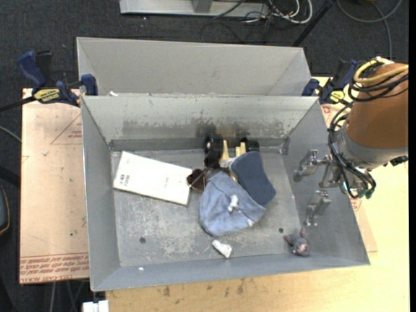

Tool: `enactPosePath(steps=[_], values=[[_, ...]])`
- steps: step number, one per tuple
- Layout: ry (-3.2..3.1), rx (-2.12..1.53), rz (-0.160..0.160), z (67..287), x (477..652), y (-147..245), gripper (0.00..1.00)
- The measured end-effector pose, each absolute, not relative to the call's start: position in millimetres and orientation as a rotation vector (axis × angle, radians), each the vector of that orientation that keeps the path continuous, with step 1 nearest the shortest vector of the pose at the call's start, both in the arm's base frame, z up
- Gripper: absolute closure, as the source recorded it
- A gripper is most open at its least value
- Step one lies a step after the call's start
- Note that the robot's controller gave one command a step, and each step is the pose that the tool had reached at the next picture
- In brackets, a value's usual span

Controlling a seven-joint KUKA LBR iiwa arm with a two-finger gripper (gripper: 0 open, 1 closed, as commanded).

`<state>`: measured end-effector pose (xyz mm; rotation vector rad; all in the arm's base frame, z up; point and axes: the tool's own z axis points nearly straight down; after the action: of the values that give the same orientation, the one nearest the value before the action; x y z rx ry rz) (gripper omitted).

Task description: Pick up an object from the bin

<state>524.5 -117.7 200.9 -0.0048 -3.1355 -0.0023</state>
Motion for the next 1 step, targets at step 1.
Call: enactPosePath(steps=[1], values=[[-3.143, -0.001, 0.000, 204.3, 526.2, -117.3, 0.00]])
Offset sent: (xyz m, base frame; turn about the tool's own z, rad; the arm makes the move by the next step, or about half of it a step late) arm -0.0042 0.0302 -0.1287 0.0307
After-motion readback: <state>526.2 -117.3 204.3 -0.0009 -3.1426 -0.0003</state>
